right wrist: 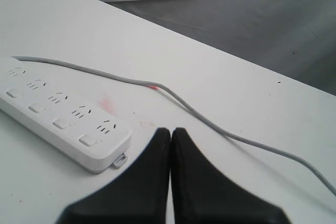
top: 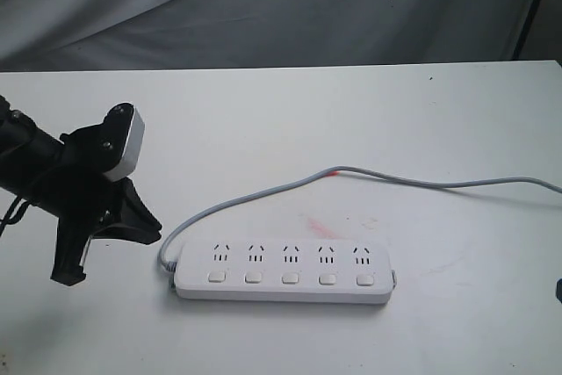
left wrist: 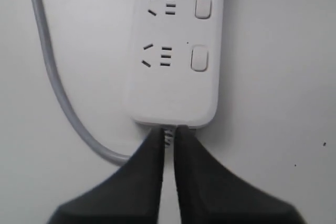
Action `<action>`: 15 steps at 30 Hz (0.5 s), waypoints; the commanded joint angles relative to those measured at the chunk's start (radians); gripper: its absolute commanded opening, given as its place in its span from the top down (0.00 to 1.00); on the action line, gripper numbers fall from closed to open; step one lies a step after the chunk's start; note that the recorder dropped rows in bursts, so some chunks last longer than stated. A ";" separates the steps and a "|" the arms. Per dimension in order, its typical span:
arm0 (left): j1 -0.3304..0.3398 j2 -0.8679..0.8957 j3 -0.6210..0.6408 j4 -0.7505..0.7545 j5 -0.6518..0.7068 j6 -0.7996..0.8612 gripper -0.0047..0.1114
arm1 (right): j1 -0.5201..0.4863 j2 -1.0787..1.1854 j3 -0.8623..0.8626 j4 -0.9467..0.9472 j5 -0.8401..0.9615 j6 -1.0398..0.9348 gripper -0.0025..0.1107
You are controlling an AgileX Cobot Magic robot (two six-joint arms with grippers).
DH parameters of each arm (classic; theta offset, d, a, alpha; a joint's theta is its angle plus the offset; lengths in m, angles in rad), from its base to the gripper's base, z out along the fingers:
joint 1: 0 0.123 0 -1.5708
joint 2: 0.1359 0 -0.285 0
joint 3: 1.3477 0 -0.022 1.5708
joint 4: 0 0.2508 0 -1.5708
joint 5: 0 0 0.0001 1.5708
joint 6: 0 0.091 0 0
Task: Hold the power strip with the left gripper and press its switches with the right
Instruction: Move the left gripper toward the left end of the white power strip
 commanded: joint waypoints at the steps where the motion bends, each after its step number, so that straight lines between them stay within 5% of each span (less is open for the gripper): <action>1: -0.005 -0.001 -0.002 -0.032 0.041 0.040 0.60 | -0.009 -0.002 0.002 0.001 -0.003 0.001 0.98; 3: -0.005 -0.001 -0.002 -0.054 0.075 0.147 0.34 | -0.009 -0.002 0.002 0.001 -0.003 0.001 0.98; 5: -0.005 -0.001 -0.002 -0.100 0.080 0.154 0.19 | -0.009 -0.002 0.002 0.001 -0.003 0.001 0.98; 15: -0.005 0.005 -0.002 -0.115 0.074 0.156 0.16 | -0.009 -0.002 0.002 0.001 -0.003 0.001 0.98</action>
